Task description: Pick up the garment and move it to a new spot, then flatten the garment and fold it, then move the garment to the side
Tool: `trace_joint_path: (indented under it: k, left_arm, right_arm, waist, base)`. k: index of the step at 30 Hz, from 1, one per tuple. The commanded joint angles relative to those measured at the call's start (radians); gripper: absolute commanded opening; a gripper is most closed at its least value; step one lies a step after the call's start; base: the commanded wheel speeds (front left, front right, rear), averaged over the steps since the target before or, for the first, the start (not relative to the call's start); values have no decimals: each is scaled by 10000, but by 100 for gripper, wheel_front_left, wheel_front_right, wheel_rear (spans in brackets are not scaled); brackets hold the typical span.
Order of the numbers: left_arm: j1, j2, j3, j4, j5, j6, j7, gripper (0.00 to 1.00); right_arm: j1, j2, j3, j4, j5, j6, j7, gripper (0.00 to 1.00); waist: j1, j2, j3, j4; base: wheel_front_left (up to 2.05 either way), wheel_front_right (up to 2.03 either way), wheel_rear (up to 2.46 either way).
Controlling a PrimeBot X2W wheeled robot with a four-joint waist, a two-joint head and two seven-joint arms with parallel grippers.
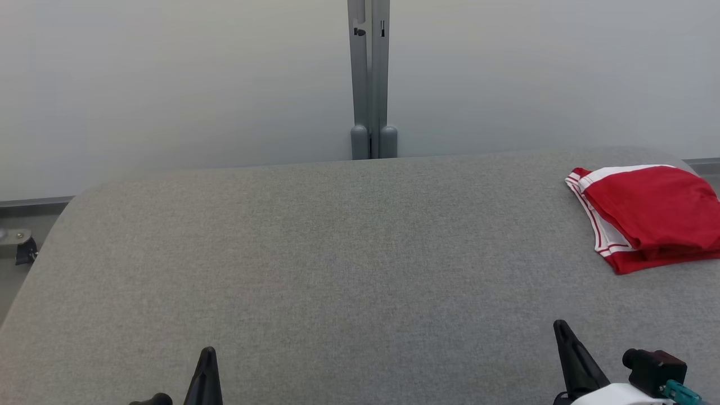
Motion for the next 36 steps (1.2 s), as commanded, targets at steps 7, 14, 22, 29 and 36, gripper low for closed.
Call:
trace_joint_path:
  k: [7,14,22,29,36]
  left_arm:
    - [-670,153,230,76,-1564,-265,275,0]
    - [-956,205,386,232,-2746,-439,513,0]
    - [-1244,251,557,357,-3953,-612,770,0]
    - [-1470,281,719,437,-4929,-756,983,0]
    - [-1671,303,865,523,-5816,-884,1191,0]
  right_arm:
    - [-557,26,-258,-63,1430,-2,346,0]
    - [-779,74,-426,-18,2524,-2,622,0]
    - [-1002,130,-601,28,3649,-2,912,0]
    - [-1189,179,-752,65,4570,-1,1156,0]
    - [-1358,224,-887,103,5406,-1,1379,0]
  waist:
    - [0,0,87,-15]
    - [0,0,170,-29]
    - [0,0,263,-45]
    - [0,0,346,-59]
    - [0,0,427,-72]
  base:
    - [0,0,0]
    - [0,0,0]
    - [0,0,0]
    - [0,0,0]
    - [0,0,0]
